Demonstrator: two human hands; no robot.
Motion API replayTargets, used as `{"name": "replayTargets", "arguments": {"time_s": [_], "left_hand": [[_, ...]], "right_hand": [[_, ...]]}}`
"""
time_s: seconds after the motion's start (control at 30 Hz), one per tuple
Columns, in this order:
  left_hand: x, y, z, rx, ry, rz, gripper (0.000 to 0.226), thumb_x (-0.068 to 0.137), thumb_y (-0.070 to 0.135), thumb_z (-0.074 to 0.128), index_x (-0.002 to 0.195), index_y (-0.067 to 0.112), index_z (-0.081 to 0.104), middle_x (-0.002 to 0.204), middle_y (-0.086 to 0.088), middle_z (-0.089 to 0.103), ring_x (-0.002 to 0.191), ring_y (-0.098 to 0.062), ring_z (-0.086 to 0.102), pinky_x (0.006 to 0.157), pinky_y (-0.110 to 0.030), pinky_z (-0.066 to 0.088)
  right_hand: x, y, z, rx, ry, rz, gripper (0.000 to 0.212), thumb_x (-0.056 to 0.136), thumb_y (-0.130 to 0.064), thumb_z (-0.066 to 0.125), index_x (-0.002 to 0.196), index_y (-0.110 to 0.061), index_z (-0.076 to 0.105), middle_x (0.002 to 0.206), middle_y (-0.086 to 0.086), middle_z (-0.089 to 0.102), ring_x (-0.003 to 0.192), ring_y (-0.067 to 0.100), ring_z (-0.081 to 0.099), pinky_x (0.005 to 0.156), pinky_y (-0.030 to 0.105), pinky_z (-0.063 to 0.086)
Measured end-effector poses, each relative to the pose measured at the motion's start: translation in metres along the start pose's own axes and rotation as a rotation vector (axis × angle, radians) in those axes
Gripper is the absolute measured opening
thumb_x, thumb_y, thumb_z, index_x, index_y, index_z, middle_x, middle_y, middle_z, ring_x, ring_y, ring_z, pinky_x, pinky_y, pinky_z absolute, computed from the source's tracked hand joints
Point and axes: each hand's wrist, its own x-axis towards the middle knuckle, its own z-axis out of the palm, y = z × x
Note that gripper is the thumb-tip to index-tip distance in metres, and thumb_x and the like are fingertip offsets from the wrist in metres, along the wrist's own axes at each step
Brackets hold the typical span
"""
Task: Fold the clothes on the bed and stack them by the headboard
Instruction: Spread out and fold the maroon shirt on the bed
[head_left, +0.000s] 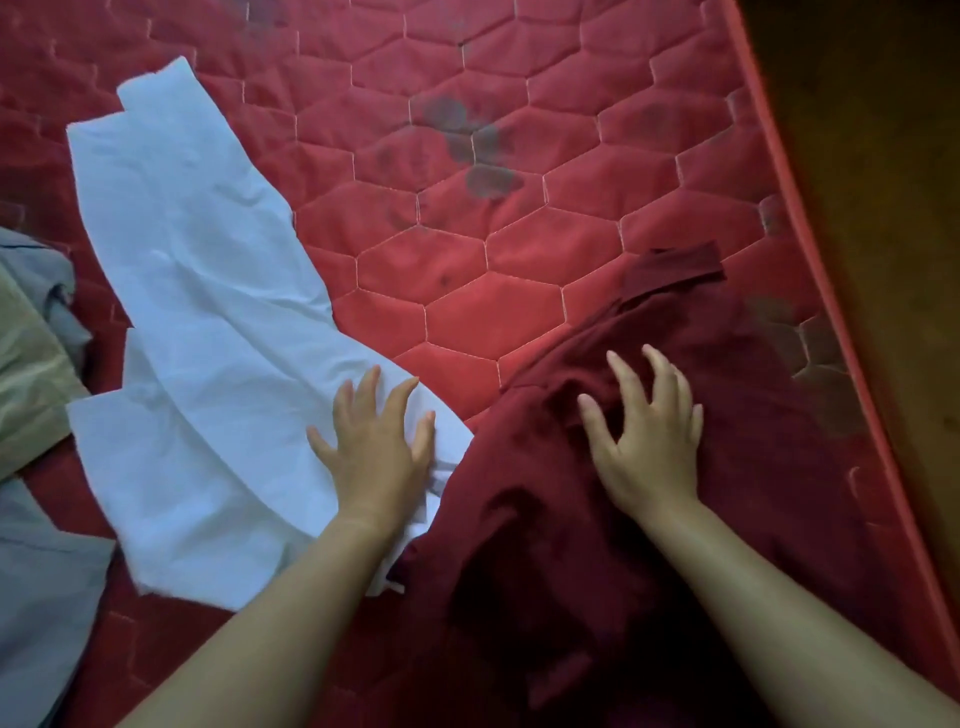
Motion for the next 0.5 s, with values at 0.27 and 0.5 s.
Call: {"name": "replayTargets", "arguments": {"time_s": [0.27, 0.5], "left_hand": [[0.031, -0.006, 0.009, 0.007, -0.017, 0.129, 0.039, 0.084, 0.054, 0.053, 0.120, 0.038, 0.053, 0.133, 0.001, 0.040, 0.126, -0.021, 0.032, 0.095, -0.068, 0.020], [0.047, -0.065, -0.001, 0.024, 0.055, -0.050, 0.030, 0.084, 0.041, 0.064, 0.103, 0.019, 0.059, 0.111, -0.015, 0.047, 0.114, -0.035, 0.037, 0.087, -0.064, 0.030]], "right_hand": [[0.063, 0.009, 0.011, -0.153, -0.130, -0.285, 0.052, 0.089, -0.058, 0.037, 0.138, -0.040, 0.039, 0.153, -0.006, 0.022, 0.142, 0.018, 0.009, 0.111, 0.056, 0.003], [0.063, 0.019, 0.018, -0.277, -0.151, -0.299, 0.057, 0.090, -0.060, 0.023, 0.143, -0.039, 0.029, 0.155, -0.006, 0.015, 0.143, 0.016, 0.003, 0.112, 0.046, -0.006]]}}
